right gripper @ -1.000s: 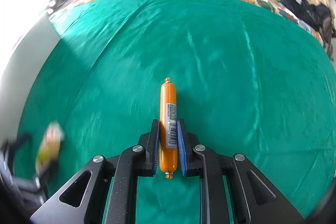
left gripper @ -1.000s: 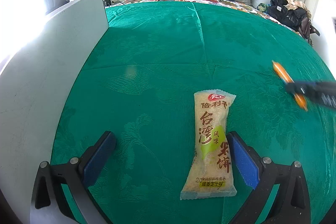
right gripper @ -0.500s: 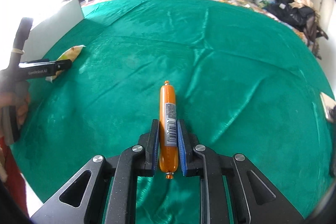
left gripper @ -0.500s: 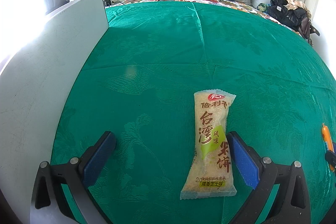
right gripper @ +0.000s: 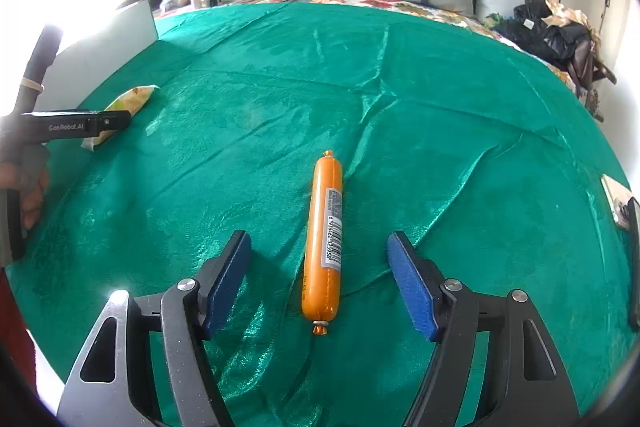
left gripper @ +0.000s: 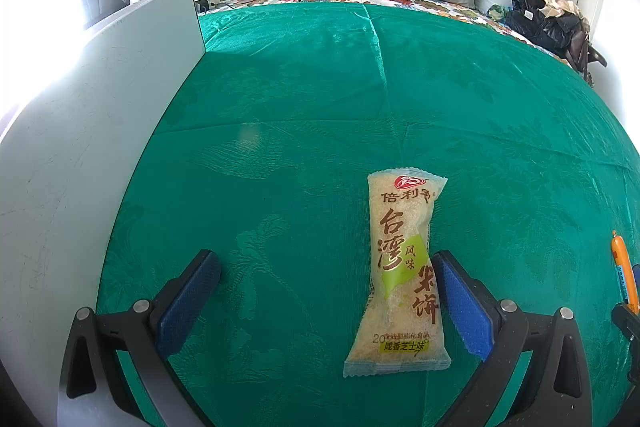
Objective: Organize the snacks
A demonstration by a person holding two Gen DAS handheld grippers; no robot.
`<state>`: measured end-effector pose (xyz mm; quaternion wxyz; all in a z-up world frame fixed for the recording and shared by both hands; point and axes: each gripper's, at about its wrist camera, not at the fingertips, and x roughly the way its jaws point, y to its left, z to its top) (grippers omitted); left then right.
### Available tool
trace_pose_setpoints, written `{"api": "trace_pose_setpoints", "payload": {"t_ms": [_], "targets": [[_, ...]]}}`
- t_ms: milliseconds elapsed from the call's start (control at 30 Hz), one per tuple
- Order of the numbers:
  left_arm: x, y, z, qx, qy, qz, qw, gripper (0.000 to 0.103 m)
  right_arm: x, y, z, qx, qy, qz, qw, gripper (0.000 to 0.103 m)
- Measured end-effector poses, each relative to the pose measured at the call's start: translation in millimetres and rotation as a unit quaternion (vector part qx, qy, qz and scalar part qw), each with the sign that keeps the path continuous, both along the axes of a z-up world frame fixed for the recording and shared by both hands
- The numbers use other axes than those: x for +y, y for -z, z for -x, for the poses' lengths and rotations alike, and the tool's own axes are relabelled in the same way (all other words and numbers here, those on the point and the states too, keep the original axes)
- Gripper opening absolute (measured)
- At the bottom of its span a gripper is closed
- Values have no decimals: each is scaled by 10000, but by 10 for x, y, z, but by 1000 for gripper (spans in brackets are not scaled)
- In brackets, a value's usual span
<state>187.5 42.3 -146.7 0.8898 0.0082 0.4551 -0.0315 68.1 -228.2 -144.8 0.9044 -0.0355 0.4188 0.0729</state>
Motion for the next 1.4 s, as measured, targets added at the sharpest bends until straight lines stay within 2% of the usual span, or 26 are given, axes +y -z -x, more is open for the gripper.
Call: {"api": "trace_pose_setpoints", "payload": {"t_ms": [1400], "targets": [[-2, 0, 7, -2, -4, 2, 10000, 103, -13, 0, 4, 15, -41, -35, 10000, 77]]}}
